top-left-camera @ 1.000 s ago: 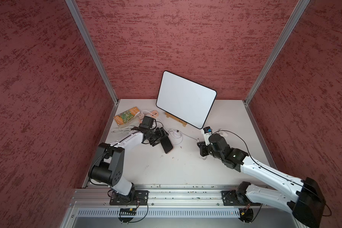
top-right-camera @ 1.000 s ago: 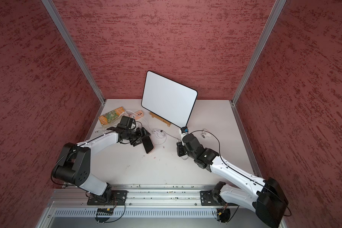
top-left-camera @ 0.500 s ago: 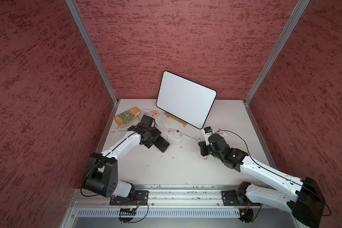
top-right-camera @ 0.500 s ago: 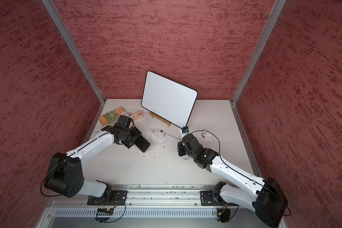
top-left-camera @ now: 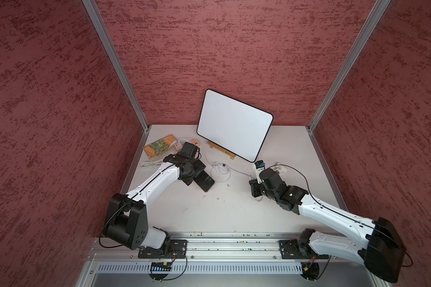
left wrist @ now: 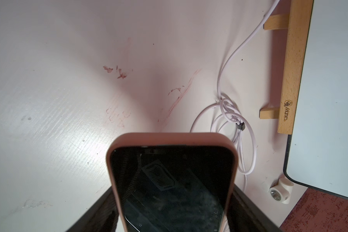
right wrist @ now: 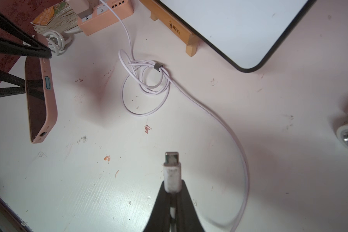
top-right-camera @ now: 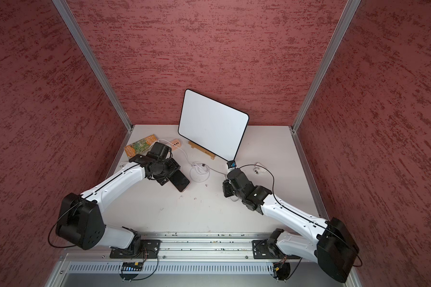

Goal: Plug the charging cable into the phone
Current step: Pick up the phone at the center of the board, then insert the charging cable into the phone.

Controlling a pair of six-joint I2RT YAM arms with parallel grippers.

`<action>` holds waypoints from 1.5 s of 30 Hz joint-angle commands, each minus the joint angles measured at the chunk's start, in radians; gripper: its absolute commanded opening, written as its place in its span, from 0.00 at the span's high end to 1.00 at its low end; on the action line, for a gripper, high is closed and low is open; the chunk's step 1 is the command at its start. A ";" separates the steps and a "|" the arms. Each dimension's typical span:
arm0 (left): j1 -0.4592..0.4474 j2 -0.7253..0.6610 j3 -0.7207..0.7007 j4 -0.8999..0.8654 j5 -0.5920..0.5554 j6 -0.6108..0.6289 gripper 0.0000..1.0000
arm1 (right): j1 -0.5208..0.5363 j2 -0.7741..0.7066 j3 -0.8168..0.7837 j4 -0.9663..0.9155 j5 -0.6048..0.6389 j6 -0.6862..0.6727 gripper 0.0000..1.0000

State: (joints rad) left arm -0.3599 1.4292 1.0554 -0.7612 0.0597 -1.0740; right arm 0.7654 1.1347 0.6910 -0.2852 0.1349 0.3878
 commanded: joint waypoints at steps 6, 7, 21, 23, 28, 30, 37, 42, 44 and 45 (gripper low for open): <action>-0.017 -0.007 0.059 -0.040 -0.043 -0.003 1.00 | -0.006 0.015 0.049 -0.010 -0.005 -0.023 1.00; -0.020 0.004 0.071 -0.056 -0.040 0.004 1.00 | -0.006 0.019 0.052 -0.008 -0.009 -0.023 1.00; -0.057 0.056 0.163 -0.077 0.042 0.029 1.00 | -0.006 0.066 0.133 -0.061 -0.103 -0.003 1.00; -0.059 0.059 0.177 -0.095 0.034 0.008 1.00 | -0.001 0.083 0.148 -0.066 -0.131 -0.001 1.00; -0.065 0.141 0.288 -0.228 0.044 -0.030 1.00 | 0.043 0.131 0.182 -0.078 -0.170 -0.033 1.00; -0.077 0.180 0.341 -0.279 0.019 -0.004 1.00 | 0.065 0.152 0.203 -0.098 -0.171 -0.058 1.00; -0.088 0.212 0.358 -0.282 -0.011 0.003 1.00 | 0.128 0.208 0.268 -0.161 -0.174 -0.148 1.00; -0.090 0.212 0.358 -0.280 -0.018 0.002 1.00 | 0.163 0.248 0.303 -0.185 -0.186 -0.190 1.00; -0.092 0.212 0.359 -0.283 -0.024 0.003 1.00 | 0.188 0.269 0.324 -0.203 -0.172 -0.215 1.00; -0.094 0.211 0.360 -0.286 -0.029 0.005 1.00 | 0.203 0.283 0.336 -0.212 -0.155 -0.230 1.00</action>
State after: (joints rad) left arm -0.4484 1.6463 1.3968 -1.0378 0.0460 -1.0798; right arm 0.9287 1.3933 0.9810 -0.4541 -0.0288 0.2165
